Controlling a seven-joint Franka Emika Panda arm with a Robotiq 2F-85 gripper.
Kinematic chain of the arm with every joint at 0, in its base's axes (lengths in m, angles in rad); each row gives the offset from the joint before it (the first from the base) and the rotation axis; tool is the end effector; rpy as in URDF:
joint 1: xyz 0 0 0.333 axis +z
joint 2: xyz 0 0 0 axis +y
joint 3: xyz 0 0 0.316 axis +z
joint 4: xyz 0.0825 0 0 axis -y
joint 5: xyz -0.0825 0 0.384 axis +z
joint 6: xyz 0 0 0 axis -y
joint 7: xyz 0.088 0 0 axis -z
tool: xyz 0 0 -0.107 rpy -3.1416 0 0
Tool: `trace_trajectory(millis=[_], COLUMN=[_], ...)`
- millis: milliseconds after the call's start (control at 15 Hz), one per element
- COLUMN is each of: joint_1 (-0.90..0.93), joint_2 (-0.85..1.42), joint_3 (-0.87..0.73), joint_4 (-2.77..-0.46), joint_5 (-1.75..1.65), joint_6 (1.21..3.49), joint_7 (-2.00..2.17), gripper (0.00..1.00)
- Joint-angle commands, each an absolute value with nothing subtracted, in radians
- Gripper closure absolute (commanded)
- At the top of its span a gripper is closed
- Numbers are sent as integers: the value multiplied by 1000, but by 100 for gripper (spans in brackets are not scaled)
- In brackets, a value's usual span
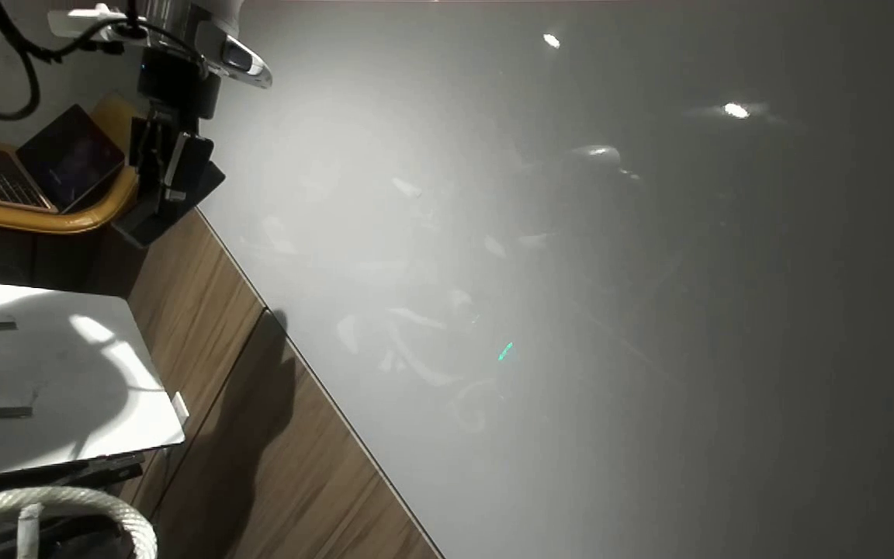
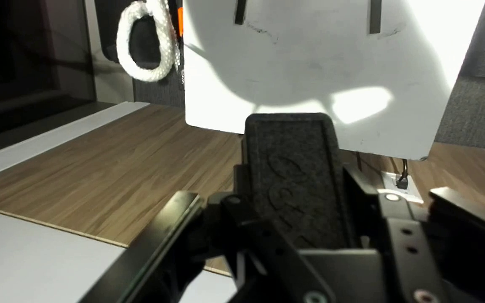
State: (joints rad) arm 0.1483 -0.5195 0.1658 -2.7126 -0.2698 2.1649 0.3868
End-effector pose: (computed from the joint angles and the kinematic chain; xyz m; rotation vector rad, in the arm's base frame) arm 0.3475 0.0978 0.3817 2.8403 0.0860 0.0900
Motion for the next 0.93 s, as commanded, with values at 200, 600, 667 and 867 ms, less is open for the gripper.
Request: trace_trajectory(millis=[200,600,667,867], joint_1=[78,26,16,7], joint_2=[-432,-364,-352,-305], joint_3=[132,101,108,107], joint_4=[-2715,-2721,-2721,-2724], joint_5=[-188,-171,-189,-190], joint_6=[2262,2321,2332,2371], joint_7=[332,314,327,328], gripper=[71,71,71,71])
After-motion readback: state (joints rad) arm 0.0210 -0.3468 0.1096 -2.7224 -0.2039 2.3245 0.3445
